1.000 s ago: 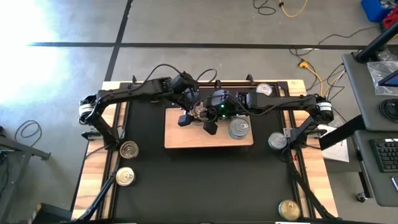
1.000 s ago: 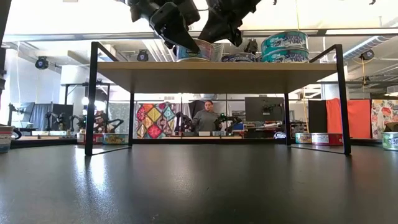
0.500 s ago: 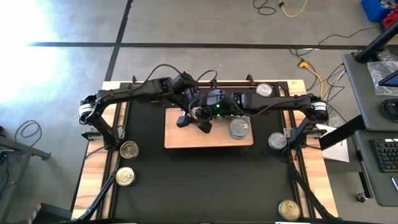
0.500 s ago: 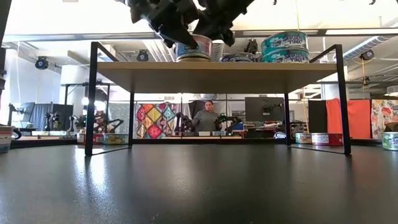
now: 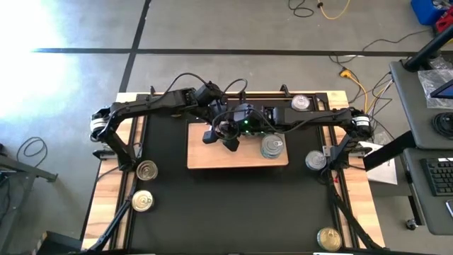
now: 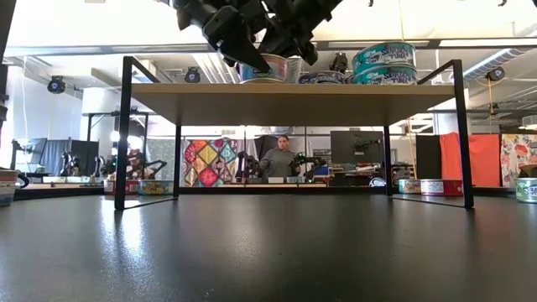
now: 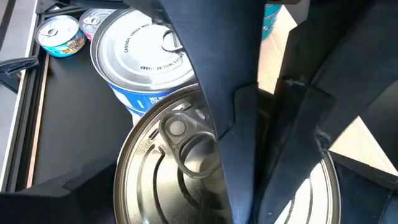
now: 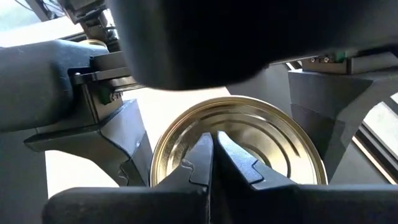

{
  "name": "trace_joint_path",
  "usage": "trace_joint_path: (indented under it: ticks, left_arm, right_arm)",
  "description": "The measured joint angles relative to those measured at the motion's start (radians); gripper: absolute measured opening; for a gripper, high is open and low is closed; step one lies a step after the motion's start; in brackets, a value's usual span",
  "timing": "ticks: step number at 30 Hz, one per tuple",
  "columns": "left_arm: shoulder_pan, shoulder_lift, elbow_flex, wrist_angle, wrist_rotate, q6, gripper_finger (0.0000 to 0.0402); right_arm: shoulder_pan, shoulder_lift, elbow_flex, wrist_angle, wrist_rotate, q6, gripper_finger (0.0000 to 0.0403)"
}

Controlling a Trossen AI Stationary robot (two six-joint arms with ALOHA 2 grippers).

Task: Stack canned seafood by type on shelf
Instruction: Stack the blue pink tuna can on top of the blue pink tuna can on the shelf

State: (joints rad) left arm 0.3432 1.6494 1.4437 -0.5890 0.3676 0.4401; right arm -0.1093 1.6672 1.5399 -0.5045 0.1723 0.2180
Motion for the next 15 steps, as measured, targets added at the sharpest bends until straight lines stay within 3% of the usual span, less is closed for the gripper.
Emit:
trace_joint_path:
  ticks: [15]
  left_arm:
    - [0.000,-0.027,0.002,-0.065,0.003,0.005,0.0400]
  right_arm:
    - [0.001,0.002,-0.006,-0.016,-0.003,0.000,0.0013]
